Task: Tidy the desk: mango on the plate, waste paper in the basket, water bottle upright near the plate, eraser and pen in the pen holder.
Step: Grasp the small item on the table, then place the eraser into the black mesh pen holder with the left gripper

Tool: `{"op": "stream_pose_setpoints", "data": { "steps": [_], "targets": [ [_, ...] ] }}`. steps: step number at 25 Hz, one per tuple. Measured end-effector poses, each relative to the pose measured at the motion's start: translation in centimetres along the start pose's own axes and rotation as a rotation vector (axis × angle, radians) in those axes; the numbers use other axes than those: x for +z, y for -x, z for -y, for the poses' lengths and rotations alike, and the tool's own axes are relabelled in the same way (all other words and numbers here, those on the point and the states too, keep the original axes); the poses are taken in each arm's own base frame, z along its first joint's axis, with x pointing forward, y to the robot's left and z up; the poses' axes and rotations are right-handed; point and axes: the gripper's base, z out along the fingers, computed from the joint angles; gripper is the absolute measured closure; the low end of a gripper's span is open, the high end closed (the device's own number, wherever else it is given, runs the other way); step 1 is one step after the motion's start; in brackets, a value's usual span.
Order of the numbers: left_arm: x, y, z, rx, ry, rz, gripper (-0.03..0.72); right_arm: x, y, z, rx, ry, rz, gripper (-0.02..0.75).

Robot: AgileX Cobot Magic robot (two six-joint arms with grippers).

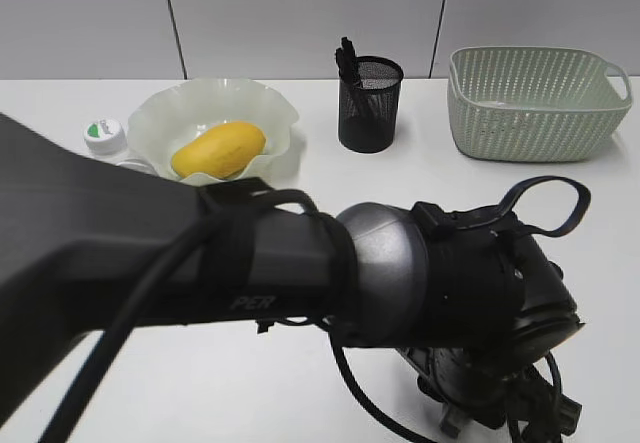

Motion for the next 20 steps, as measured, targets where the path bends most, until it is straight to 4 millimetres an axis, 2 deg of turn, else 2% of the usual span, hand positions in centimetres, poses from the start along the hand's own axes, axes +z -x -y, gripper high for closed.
{"op": "stream_pose_setpoints", "data": {
  "steps": [1, 4, 5, 9, 11, 14, 17, 19, 20],
  "targets": [
    [0.0, 0.0, 0.0, 0.004, 0.004, 0.001, 0.549, 0.0, 0.0, 0.0, 0.000, 0.000, 0.000, 0.435],
    [-0.6, 0.5, -0.4, 0.057, 0.039, 0.046, 0.545, 0.0, 0.0, 0.0, 0.000, 0.000, 0.000, 0.450],
    [-1.4, 0.9, -0.5, 0.080, 0.048, 0.080, 0.545, 0.0, 0.0, 0.0, 0.000, 0.000, 0.000, 0.451],
    [-7.0, 4.2, -2.0, 0.082, -0.019, 0.280, 0.545, 0.0, 0.0, 0.0, 0.000, 0.000, 0.000, 0.458],
    [-10.0, 7.0, -4.3, 0.026, -0.103, 0.424, 0.545, 0.0, 0.0, 0.0, 0.000, 0.000, 0.000, 0.459],
    [-13.8, 11.4, -9.5, -0.022, -0.176, 0.670, 0.545, 0.0, 0.0, 0.0, 0.000, 0.000, 0.000, 0.460],
    [-15.4, 14.5, -14.5, 0.037, -0.159, 0.876, 0.545, 0.0, 0.0, 0.0, 0.000, 0.000, 0.000, 0.460],
    [-15.5, 15.8, -16.4, 0.114, -0.167, 0.993, 0.545, 0.0, 0.0, 0.0, 0.000, 0.000, 0.000, 0.460],
    [-15.2, 16.3, -16.7, 0.167, -0.198, 1.055, 0.545, 0.0, 0.0, 0.0, 0.000, 0.000, 0.000, 0.460]
  ]
}}
